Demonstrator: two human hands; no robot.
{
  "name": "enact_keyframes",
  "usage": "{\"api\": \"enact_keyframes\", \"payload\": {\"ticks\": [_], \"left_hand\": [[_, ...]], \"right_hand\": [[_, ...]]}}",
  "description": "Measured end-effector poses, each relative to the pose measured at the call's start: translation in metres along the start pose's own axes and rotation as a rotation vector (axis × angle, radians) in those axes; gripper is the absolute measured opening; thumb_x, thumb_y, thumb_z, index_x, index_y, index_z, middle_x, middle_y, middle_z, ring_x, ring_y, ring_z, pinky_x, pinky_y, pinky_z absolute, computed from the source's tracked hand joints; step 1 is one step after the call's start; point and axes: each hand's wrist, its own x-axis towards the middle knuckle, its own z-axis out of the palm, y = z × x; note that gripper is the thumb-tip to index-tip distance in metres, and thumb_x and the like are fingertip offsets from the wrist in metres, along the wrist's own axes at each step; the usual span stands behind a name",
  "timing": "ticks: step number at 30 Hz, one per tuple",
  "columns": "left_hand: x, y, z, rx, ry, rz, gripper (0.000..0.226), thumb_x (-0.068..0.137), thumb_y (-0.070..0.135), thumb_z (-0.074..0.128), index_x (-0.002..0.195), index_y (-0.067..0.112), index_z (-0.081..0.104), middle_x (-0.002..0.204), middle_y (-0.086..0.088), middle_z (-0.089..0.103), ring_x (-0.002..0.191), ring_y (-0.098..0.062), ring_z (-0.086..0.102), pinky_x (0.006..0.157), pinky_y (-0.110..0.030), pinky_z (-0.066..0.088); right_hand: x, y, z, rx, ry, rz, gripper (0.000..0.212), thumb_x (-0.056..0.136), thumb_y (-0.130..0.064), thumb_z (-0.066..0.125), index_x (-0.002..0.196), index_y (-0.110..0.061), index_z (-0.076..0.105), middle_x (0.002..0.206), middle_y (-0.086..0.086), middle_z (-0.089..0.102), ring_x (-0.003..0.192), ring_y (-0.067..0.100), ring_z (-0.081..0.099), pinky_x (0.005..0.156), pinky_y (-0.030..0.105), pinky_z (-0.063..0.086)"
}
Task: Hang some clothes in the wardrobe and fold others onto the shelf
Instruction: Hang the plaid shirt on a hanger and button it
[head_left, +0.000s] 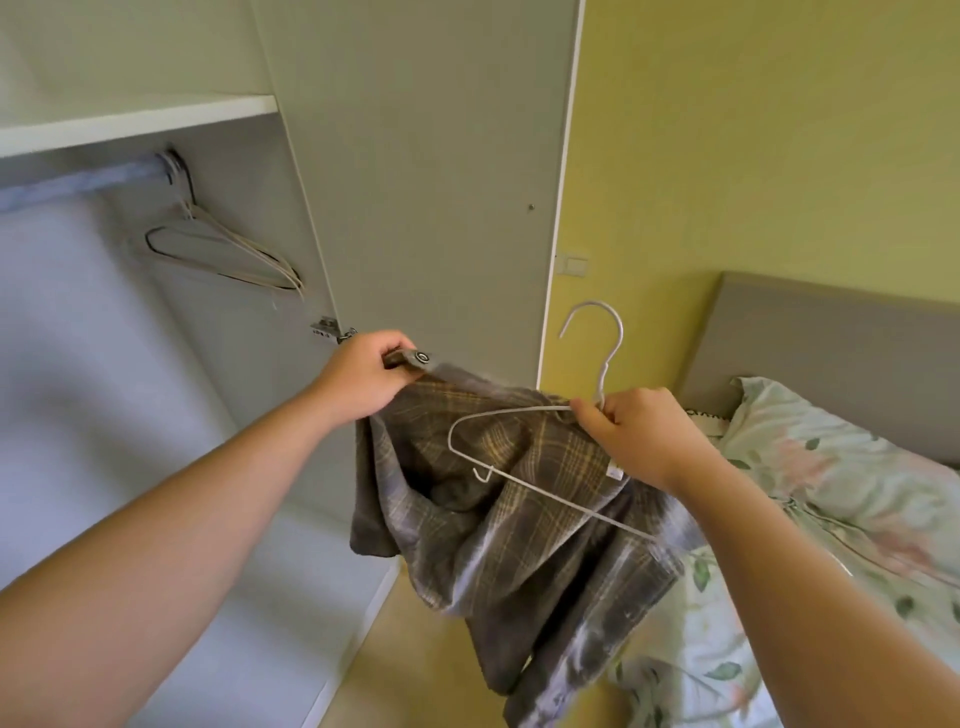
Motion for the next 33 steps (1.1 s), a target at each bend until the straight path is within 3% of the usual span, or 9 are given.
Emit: {"api": "enact_keyframes", "payload": {"ticks": [4,9,12,15,18,22,27,30,33], "left_hand": [[-0.032,0.034,0.023,-0.029,0.045,-0.058,0.019,0.09,0.011,0.052,0.099,0.014,0.068,0.096,-0.002,0.073,0.095,-0.022,0.065,0.078,-0.026,0.044],[-0.069,0.077,0.049,0.05,-0.352,0.27,0.002,0.094,0.024,0.06,0.093,0.023,0.061,0.084,0.005,0.065,0.077,-0.016,0.06,0.075,-0.039,0.049],[-0.065,0.071,0.043,0.145,-0.086,0.469,0.011,0.082,0.033,0.07,0.088,0.025,0.064,0.086,0.011,0.058,0.081,-0.009,0.056,0.077,-0.038,0.049],[-0.059,0.062,0.032,0.008,0.119,0.516,0.027,0.075,0.031,0.071,0.096,0.018,0.061,0.099,0.007,0.054,0.097,-0.014,0.055,0.089,-0.04,0.045],[-0.056,0.056,0.03,-0.033,0.141,0.424,0.05,0.079,0.046,0.065,0.116,0.013,0.057,0.118,0.003,0.05,0.117,-0.015,0.049,0.103,-0.039,0.04],[-0.059,0.064,0.049,0.325,0.128,0.322,0.086,0.071,0.064,0.073,0.138,0.019,0.043,0.137,0.0,0.04,0.127,-0.019,0.039,0.107,-0.034,0.04],[-0.045,0.066,0.056,0.625,0.263,0.345,0.059,0.075,0.014,0.08,0.127,0.014,0.052,0.126,-0.009,0.045,0.105,-0.03,0.054,0.076,-0.038,0.055],[-0.032,0.066,0.049,0.678,0.386,0.452,0.033,0.082,0.03,0.076,0.105,0.012,0.061,0.106,-0.008,0.052,0.087,-0.028,0.053,0.067,-0.041,0.049],[-0.024,0.066,0.046,0.734,0.423,0.557,0.026,0.083,0.035,0.074,0.09,0.011,0.064,0.092,-0.005,0.055,0.08,-0.027,0.052,0.066,-0.04,0.042]], "right_hand": [[0.008,-0.008,0.011,0.105,0.142,-0.013,0.064,0.1,-0.049,0.047,0.051,-0.012,0.03,0.042,-0.001,0.035,0.043,0.017,0.034,0.042,0.025,0.027],[0.013,-0.017,0.025,0.275,0.2,-0.087,0.065,0.098,-0.049,0.053,0.049,-0.012,0.03,0.042,-0.002,0.031,0.044,0.012,0.027,0.045,0.024,0.025],[0.012,-0.021,0.028,0.301,0.202,-0.15,0.065,0.097,-0.048,0.054,0.048,-0.012,0.029,0.041,-0.005,0.029,0.043,0.012,0.027,0.044,0.022,0.024],[0.012,-0.022,0.024,0.359,0.212,-0.159,0.064,0.097,-0.045,0.055,0.048,-0.013,0.028,0.039,-0.009,0.026,0.041,0.012,0.027,0.044,0.022,0.023],[0.013,-0.022,0.021,0.407,0.21,-0.144,0.064,0.097,-0.046,0.054,0.049,-0.012,0.03,0.041,-0.007,0.027,0.042,0.011,0.026,0.045,0.022,0.024],[0.015,-0.027,0.022,0.359,0.205,-0.185,0.064,0.097,-0.047,0.053,0.048,-0.013,0.029,0.04,-0.008,0.027,0.042,0.012,0.026,0.044,0.023,0.023],[0.018,-0.029,0.023,0.316,0.24,-0.211,0.065,0.097,-0.05,0.05,0.047,-0.012,0.03,0.041,-0.002,0.031,0.042,0.014,0.029,0.044,0.025,0.026],[0.02,-0.03,0.02,0.309,0.253,-0.205,0.064,0.097,-0.049,0.049,0.048,-0.014,0.03,0.041,-0.003,0.031,0.042,0.015,0.029,0.044,0.026,0.026],[0.022,-0.032,0.019,0.28,0.261,-0.209,0.064,0.097,-0.05,0.048,0.048,-0.013,0.031,0.043,-0.001,0.033,0.044,0.015,0.03,0.045,0.028,0.026]]}}
